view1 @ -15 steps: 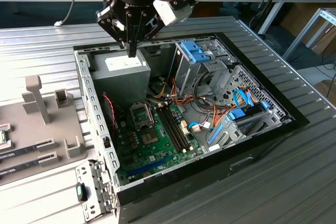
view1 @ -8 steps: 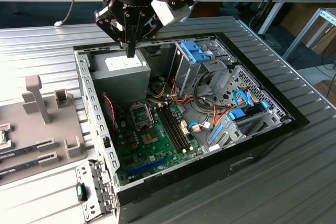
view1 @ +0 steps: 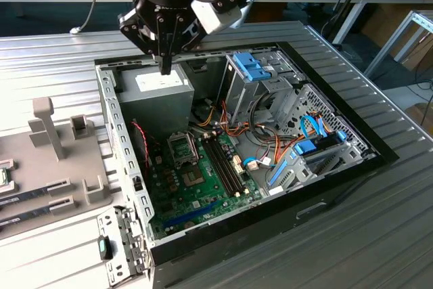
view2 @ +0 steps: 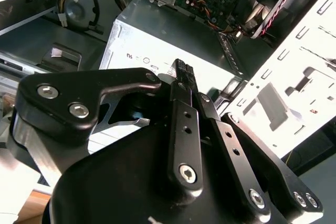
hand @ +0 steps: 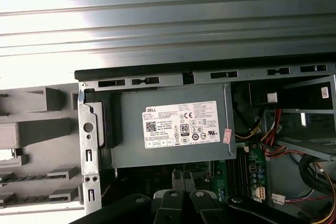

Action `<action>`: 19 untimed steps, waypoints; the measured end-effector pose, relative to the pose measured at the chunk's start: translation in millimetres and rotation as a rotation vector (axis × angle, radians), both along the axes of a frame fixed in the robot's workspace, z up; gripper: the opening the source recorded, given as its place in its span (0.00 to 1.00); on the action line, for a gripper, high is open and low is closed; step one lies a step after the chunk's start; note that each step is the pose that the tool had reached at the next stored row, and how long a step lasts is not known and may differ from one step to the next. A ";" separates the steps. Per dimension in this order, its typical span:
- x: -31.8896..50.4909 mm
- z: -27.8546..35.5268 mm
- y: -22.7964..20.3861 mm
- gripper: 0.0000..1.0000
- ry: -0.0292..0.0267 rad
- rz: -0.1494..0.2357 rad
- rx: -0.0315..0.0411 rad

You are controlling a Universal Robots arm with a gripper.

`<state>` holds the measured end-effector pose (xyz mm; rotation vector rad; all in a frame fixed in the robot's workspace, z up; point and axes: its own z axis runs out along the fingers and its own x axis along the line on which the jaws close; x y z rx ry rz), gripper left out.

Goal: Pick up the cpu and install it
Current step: 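Reach for the cpu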

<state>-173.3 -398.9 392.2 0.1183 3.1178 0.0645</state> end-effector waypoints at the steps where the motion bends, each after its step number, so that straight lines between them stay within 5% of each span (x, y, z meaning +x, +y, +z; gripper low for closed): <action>1: -0.2 0.0 0.0 0.11 0.0000 0.000 -0.0001; 19: -6.7 -0.5 0.0 0.11 0.0000 0.000 0.0000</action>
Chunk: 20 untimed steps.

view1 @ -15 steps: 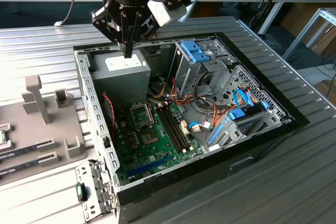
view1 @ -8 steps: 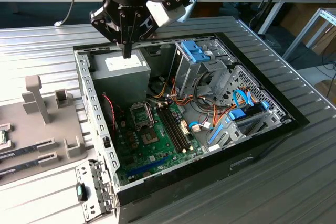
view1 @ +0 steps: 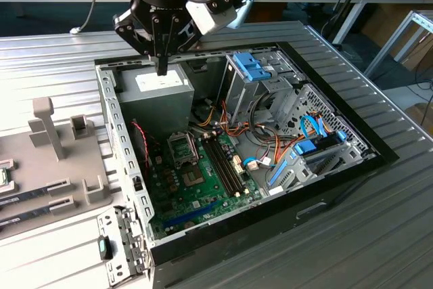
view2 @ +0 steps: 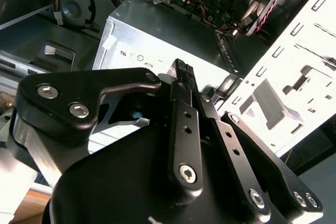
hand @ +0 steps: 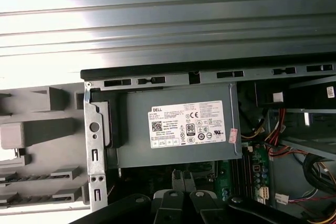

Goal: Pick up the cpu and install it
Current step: 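Reach for the cpu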

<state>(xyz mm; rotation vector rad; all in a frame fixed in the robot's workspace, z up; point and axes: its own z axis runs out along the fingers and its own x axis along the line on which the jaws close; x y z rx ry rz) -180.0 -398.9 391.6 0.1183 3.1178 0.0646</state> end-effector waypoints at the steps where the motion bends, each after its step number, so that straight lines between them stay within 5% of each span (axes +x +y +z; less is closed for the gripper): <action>1: -0.7 0.0 0.0 0.11 0.0000 0.000 0.0000; 20: -9.2 -0.7 0.0 0.11 0.0000 0.000 0.0000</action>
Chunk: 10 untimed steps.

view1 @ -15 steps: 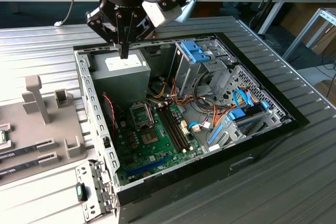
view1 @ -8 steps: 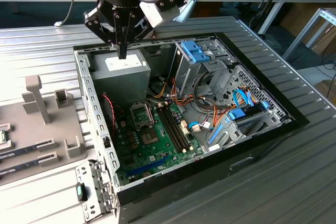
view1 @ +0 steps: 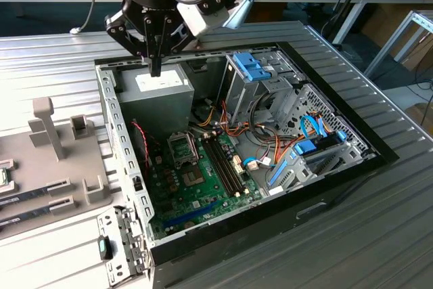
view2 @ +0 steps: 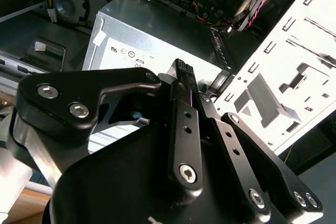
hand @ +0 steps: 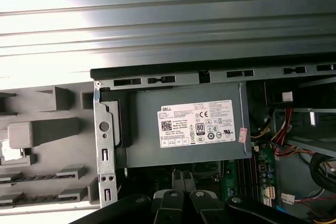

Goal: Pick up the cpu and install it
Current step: 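Reach for the cpu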

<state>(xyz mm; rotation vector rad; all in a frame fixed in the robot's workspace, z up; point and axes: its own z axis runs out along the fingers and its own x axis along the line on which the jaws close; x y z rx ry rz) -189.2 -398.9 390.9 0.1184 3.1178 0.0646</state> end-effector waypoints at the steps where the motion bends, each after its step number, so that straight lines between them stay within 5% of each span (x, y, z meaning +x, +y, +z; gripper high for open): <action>1: -0.3 0.0 0.0 0.11 0.0000 0.000 0.0000; 10: -3.9 -0.3 0.0 0.11 0.0000 0.000 0.0000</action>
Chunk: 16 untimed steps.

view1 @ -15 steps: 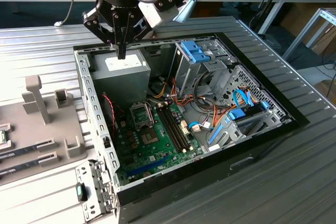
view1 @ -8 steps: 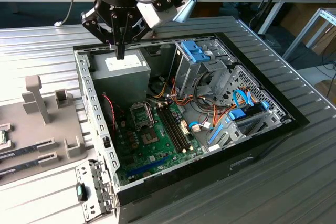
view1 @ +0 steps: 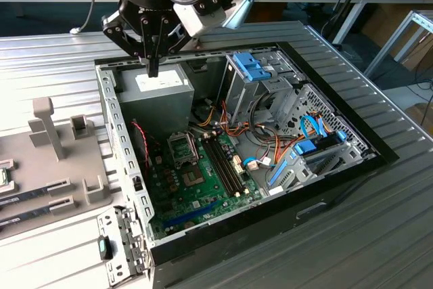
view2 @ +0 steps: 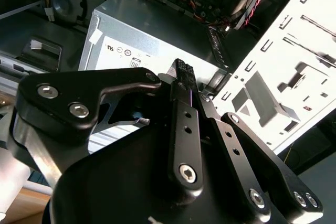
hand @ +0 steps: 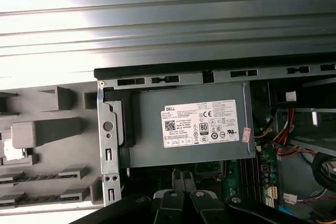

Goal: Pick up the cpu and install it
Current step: 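Reach for the cpu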

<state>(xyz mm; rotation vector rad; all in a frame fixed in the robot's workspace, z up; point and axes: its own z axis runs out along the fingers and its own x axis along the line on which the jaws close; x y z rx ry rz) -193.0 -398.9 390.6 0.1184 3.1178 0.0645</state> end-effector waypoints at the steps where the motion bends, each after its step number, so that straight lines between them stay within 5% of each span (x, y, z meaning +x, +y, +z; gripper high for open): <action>1: -0.4 0.0 0.0 0.11 0.0000 0.000 0.0000; 16: -8.0 -0.3 0.0 0.11 0.0000 0.000 0.0000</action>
